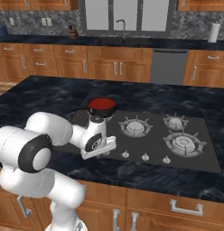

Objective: Wait until the marinara sauce is simmered to a deep red color and then turn off the stove.

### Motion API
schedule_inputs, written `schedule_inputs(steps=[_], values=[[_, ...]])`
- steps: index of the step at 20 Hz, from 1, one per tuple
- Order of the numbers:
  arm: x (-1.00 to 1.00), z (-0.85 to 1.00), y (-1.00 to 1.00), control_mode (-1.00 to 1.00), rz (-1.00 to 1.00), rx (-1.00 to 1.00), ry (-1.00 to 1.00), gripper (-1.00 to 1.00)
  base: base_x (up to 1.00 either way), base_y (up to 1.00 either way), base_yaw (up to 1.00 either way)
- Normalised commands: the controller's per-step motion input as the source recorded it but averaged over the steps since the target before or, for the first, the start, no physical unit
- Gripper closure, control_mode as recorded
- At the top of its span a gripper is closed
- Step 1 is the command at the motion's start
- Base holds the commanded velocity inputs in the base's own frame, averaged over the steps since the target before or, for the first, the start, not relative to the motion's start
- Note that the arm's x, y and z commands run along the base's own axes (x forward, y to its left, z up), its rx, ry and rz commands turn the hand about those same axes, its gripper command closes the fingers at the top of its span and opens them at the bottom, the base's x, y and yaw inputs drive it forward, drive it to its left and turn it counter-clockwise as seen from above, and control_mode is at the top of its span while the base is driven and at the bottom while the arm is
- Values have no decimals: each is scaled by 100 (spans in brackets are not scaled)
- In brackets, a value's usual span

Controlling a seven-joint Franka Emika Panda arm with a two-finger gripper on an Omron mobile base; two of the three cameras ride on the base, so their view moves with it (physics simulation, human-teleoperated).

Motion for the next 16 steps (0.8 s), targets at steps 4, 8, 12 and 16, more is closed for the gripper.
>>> schedule_inputs(steps=[4,8,12,16], values=[[11,66,32,-100,11,0,5,100,0,0,0],[4,58,34,-100,24,0,14,100,0,0,0],[19,55,19,-100,13,0,15,100,0,0,0],[38,43,-2,-100,2,2,14,100,0,0,0]])
